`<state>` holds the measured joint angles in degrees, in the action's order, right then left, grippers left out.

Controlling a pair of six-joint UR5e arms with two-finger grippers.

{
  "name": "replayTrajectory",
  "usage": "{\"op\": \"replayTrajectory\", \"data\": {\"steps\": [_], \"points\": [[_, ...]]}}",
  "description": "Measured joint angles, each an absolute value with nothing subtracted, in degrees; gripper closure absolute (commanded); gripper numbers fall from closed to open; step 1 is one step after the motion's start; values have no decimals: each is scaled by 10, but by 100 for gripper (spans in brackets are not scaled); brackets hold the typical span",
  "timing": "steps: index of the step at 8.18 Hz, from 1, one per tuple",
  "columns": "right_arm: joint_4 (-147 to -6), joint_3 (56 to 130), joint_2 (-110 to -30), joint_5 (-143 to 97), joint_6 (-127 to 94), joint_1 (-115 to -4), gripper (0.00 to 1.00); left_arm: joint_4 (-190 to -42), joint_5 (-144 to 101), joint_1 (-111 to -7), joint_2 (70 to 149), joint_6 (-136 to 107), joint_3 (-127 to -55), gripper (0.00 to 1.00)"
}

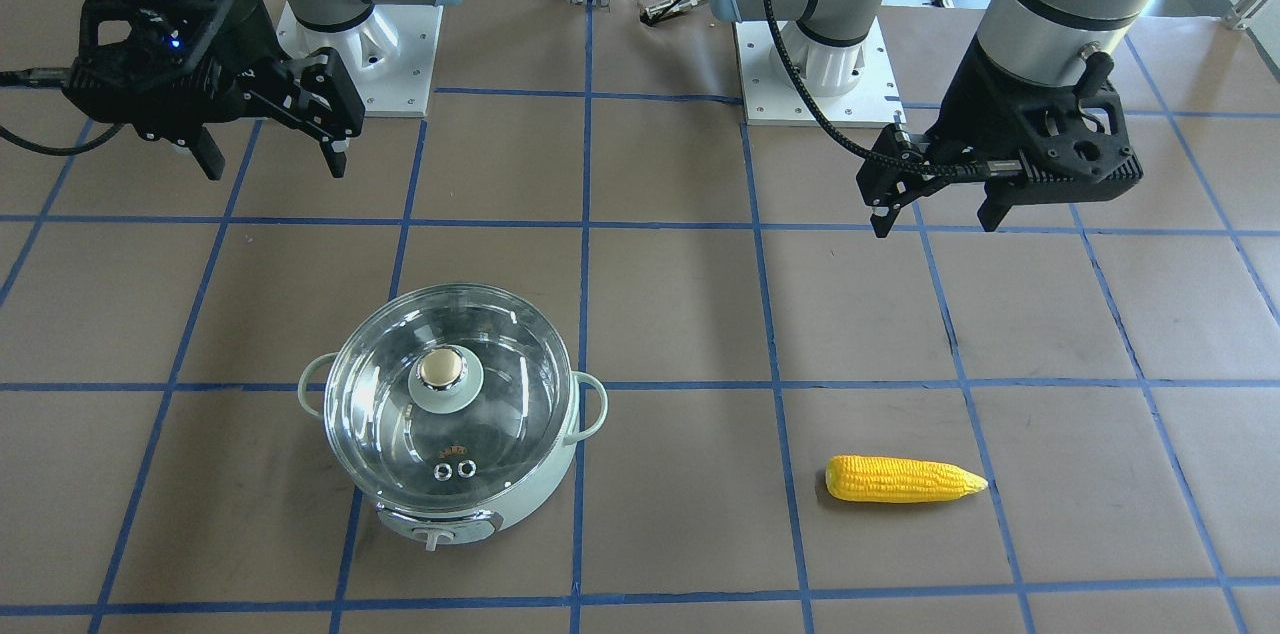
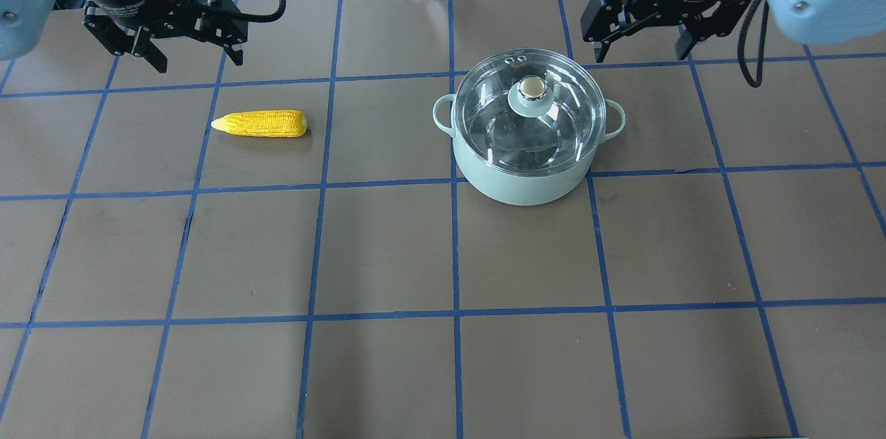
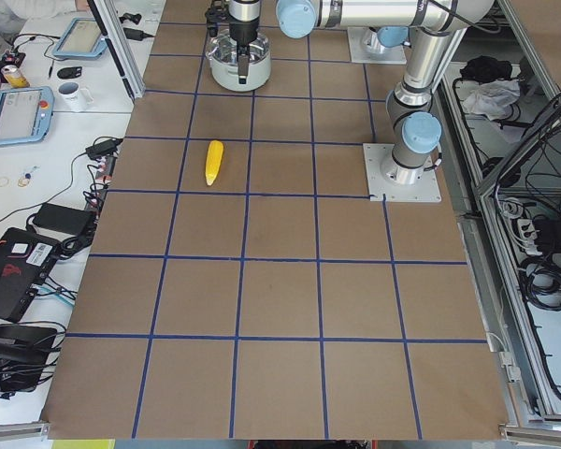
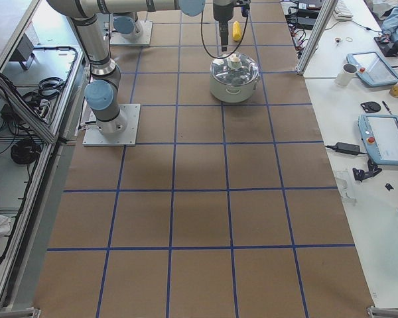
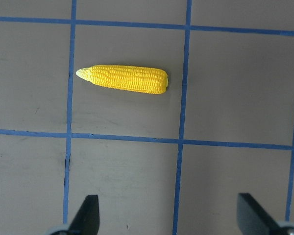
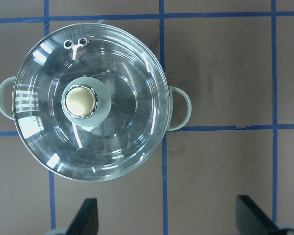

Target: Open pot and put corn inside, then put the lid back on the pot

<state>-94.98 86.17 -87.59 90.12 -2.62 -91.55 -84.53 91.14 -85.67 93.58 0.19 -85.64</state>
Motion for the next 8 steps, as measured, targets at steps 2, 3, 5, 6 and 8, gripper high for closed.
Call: {"op": "replayTrajectory", "data": {"steps": [2,3,5,6,8], "points": [[-996,860,-840,901,-80,-930,0,-812,913,-855,945,-34,-858,0],[-1018,860,-820,901,-107,-942,0,-793,914,-853,956,-72,-859,0],[-1061,860,-775,901,-157,-978,0,-754,916,-835,991,-158,-861,0],[-1074,860,-757,902,-176,-989,0,-736,913,-812,1008,-197,-862,0],[-1083,867,-739,902,-186,-998,0,-718,880,-763,1038,-295,-865,0]]}}
